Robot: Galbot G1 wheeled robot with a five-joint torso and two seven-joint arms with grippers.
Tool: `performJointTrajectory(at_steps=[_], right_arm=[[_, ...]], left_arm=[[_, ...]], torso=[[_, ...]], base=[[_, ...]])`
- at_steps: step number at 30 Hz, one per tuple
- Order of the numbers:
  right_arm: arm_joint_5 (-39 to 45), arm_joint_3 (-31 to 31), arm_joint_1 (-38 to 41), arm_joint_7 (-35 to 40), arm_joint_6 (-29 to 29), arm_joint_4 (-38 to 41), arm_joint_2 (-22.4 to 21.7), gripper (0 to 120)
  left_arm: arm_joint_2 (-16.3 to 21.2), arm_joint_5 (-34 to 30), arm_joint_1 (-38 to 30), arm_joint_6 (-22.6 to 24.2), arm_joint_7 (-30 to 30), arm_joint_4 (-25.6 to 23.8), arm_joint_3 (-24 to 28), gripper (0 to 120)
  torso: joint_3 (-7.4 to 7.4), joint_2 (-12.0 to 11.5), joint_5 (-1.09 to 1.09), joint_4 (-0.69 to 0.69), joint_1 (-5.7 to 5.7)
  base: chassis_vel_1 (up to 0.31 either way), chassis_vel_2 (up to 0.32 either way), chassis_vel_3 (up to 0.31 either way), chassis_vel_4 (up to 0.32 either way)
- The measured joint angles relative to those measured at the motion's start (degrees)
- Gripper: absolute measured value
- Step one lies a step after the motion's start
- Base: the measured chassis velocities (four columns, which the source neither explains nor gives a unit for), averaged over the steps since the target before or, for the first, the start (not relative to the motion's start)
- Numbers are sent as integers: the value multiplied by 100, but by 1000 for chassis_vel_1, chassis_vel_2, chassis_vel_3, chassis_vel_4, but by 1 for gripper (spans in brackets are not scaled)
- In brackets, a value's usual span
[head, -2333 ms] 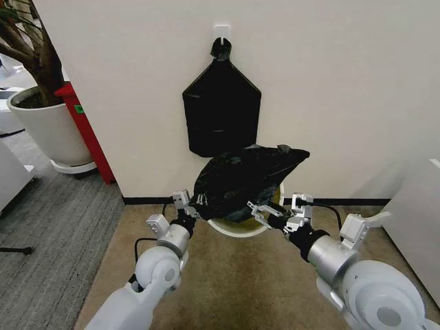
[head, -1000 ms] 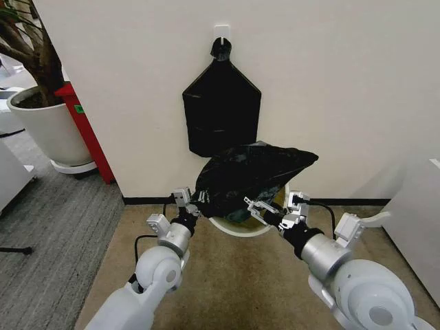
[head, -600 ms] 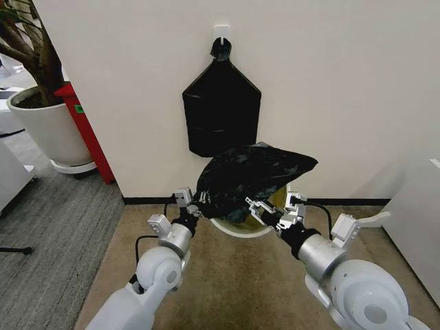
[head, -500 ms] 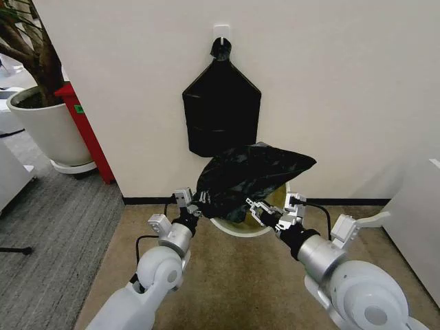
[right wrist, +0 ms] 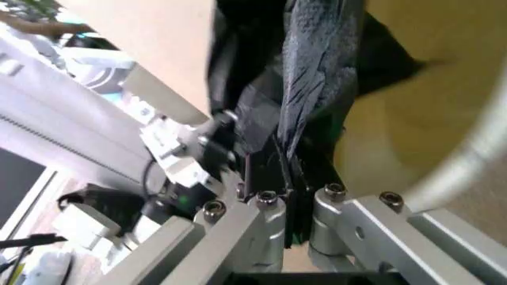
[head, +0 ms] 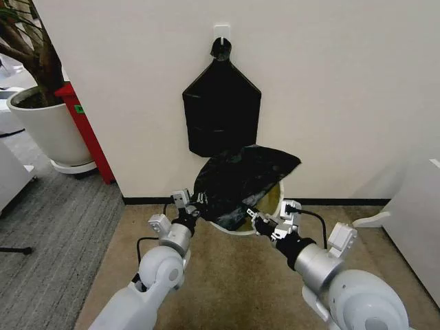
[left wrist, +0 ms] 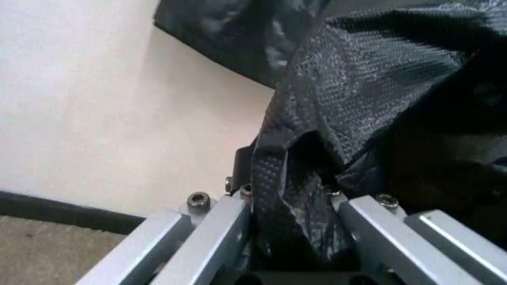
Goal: Place the garbage bag over the trash bin.
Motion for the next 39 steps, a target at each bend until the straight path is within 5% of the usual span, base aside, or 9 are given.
performJointTrajectory(at_steps=[21,39], right_arm=[[-288,198,-573,929,-396,-132,252,0],[-2007,139,-115,-251,105,-1826,409,0]], left_arm=[[10,-587,35,2,-290,-234,-129,3],[83,-1270,203,330,-400,-580,-145,3]], torso=[[0,0,0,0,0],[0,0,1,0,0]], base=[[0,0,0,0],[0,0,0,0]])
